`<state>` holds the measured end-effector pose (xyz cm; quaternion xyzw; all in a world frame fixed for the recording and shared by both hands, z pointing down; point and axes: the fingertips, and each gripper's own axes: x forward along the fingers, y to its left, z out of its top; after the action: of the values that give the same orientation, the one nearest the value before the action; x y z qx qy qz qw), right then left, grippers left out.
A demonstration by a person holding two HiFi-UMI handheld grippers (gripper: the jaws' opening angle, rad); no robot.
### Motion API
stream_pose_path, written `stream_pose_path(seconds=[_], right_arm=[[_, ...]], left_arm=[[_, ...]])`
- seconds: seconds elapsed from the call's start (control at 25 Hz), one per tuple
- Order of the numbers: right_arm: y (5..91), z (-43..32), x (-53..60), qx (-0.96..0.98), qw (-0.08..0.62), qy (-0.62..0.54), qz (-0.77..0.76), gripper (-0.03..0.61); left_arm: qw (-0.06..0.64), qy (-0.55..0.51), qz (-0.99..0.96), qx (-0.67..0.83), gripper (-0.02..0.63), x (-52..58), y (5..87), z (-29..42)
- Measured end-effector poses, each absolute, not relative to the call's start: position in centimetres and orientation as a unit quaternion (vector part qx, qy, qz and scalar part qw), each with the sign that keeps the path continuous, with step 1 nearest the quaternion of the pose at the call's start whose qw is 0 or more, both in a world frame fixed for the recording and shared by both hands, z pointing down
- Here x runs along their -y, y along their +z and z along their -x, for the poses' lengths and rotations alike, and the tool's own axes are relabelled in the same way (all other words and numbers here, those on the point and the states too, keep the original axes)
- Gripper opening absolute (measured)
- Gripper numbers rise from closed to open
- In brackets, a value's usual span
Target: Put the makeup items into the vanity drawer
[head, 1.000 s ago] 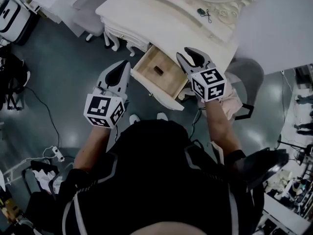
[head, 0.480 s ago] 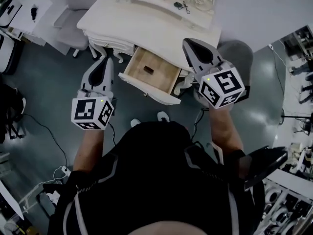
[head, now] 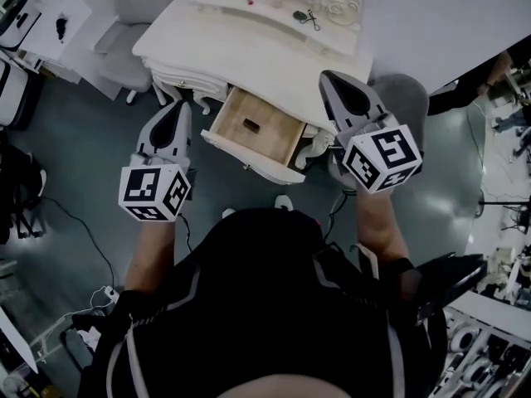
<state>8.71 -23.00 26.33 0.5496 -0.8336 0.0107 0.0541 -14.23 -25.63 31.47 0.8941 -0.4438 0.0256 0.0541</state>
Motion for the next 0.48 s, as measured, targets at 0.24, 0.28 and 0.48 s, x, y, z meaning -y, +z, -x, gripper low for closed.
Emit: stream_pose_path(seconds=[0.24, 0.28, 0.48], right_arm=[[25.9, -10.0, 23.8, 0.833, 0.051, 0.008, -0.55, 0.005], [25.8, -10.1, 23.9, 0.834, 0.05, 0.008, -0.549, 0.005], [25.5, -10.1, 25.0, 0.842, 0.053, 0.007, -0.537, 0.005]], left_arm=[[0.043, 0.024, -0.89, 0.453, 0.003, 25.7, 30.1, 13.4], [0.041, 0.022, -0.889, 0.455, 0.003, 25.8, 29.8, 13.4], [0.037, 0.009, -0.88, 0.474, 0.003, 25.9, 28.7, 13.7]])
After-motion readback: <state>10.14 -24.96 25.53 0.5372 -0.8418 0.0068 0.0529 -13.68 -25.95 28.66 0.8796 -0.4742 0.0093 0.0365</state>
